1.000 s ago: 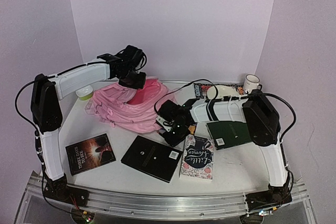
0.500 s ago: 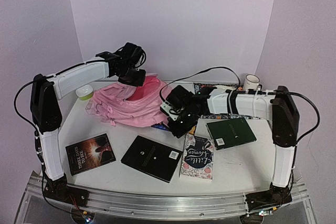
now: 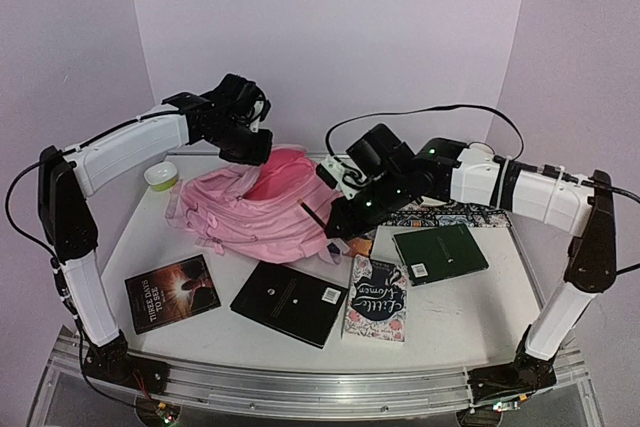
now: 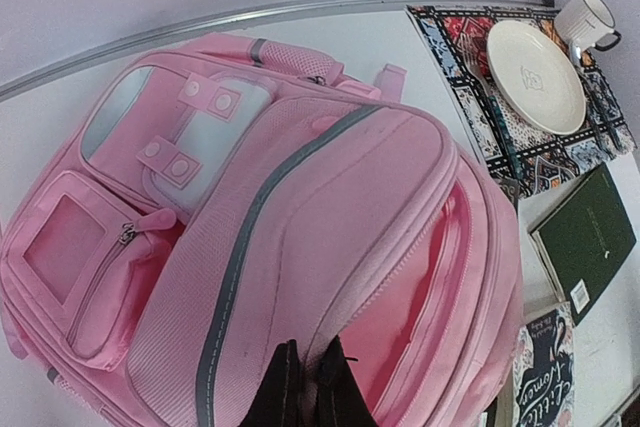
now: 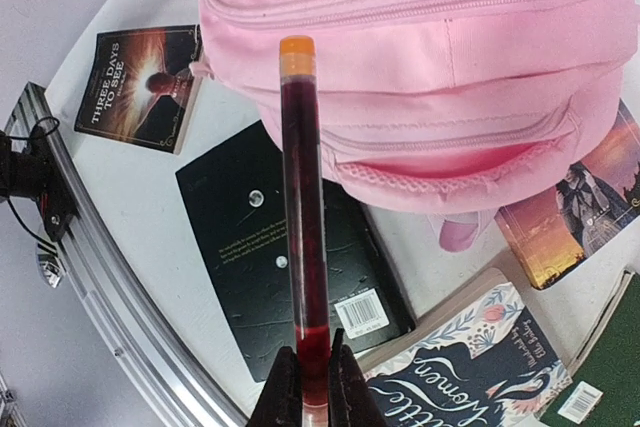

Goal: Pack the student bag
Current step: Place the pen in the upper front pocket of the bag.

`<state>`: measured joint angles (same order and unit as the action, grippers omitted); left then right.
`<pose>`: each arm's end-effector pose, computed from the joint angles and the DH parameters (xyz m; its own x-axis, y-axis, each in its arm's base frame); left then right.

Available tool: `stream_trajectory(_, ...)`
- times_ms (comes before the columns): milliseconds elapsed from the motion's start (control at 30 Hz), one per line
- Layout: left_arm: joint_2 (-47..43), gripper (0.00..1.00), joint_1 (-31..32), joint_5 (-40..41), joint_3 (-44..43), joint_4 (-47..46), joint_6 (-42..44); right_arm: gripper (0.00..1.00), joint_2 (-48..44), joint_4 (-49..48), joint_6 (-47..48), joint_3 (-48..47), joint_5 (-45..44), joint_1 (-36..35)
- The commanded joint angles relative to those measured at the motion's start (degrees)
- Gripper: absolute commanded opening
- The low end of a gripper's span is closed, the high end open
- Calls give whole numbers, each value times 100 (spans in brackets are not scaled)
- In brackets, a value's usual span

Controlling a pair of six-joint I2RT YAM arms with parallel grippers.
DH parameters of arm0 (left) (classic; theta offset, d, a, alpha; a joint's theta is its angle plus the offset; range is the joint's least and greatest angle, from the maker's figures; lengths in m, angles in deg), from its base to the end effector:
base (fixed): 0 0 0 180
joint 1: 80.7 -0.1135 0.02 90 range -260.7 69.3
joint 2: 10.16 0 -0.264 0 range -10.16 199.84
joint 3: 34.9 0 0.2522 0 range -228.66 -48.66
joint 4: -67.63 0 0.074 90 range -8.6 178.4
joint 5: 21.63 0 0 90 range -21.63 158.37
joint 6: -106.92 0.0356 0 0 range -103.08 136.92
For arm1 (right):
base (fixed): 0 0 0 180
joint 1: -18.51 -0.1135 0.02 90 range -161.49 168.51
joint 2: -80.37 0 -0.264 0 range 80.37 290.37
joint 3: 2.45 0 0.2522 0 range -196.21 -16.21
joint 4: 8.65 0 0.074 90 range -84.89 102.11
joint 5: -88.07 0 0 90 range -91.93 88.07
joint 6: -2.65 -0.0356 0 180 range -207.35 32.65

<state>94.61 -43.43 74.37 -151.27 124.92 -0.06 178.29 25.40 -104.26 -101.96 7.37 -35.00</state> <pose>0.3291 -0.2458 0.3412 -0.7035 0.1704 -0.6899 0.3541 0.9258 -0.1325 0.2336 0.3255 0.3234 -0.5597 -0.2740 -0.7821 -0.7438 0.5821 0.3284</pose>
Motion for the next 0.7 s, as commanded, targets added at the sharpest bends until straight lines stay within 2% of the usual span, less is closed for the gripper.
stream_trajectory(0, -634, 0, 240, -234, 22, -626, -225, 0, 70, -365, -1017, -207, -6, -8)
stream_trajectory(233, -761, 0, 637, -59, 407, -682, -396, 0, 294, -1418, -2330, -170, -87, 56)
stream_trajectory(367, -813, 0, 879, 29, 612, -828, -446, 0, 582, -1676, -2903, -283, -78, 140)
stream_trajectory(667, -1202, 0, 1001, 28, 1281, -1245, -634, 0, 1129, -2481, -4045, -330, -160, 420)
